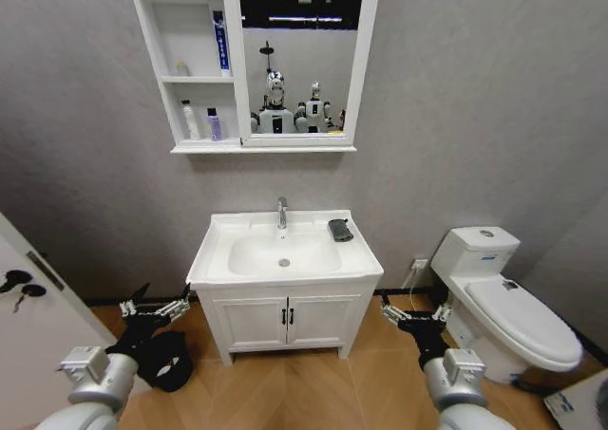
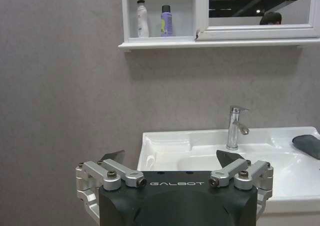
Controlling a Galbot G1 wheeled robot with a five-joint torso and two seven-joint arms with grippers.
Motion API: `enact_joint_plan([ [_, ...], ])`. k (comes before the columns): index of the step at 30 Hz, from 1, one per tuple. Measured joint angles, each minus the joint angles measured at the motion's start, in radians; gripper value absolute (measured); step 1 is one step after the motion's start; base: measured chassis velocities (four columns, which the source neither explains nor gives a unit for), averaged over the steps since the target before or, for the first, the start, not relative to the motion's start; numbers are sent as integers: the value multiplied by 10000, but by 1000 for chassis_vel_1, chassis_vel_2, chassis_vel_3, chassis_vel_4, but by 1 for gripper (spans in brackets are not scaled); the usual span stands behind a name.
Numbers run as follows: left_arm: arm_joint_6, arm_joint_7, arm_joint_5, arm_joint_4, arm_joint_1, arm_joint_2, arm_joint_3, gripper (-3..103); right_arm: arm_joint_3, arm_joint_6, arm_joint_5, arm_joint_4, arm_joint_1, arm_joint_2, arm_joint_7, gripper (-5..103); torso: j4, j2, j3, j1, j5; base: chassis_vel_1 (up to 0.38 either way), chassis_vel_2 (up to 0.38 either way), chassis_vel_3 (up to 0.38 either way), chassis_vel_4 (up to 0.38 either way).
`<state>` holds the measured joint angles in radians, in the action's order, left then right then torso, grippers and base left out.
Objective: Move facial cleanser and shampoo from washbasin to cabinet, then wipe washbasin with towel.
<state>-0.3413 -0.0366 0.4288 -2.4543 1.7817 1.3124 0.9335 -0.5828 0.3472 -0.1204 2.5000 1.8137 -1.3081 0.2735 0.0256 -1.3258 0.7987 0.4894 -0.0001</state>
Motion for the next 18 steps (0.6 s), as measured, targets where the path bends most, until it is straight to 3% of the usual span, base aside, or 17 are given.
enact_joint_plan([
  [18, 312, -190, 89, 108, 205, 135, 237, 100, 10, 1, 45, -2, 120, 27, -116, 100, -2, 0, 0, 1, 7, 249, -253, -251, 253],
])
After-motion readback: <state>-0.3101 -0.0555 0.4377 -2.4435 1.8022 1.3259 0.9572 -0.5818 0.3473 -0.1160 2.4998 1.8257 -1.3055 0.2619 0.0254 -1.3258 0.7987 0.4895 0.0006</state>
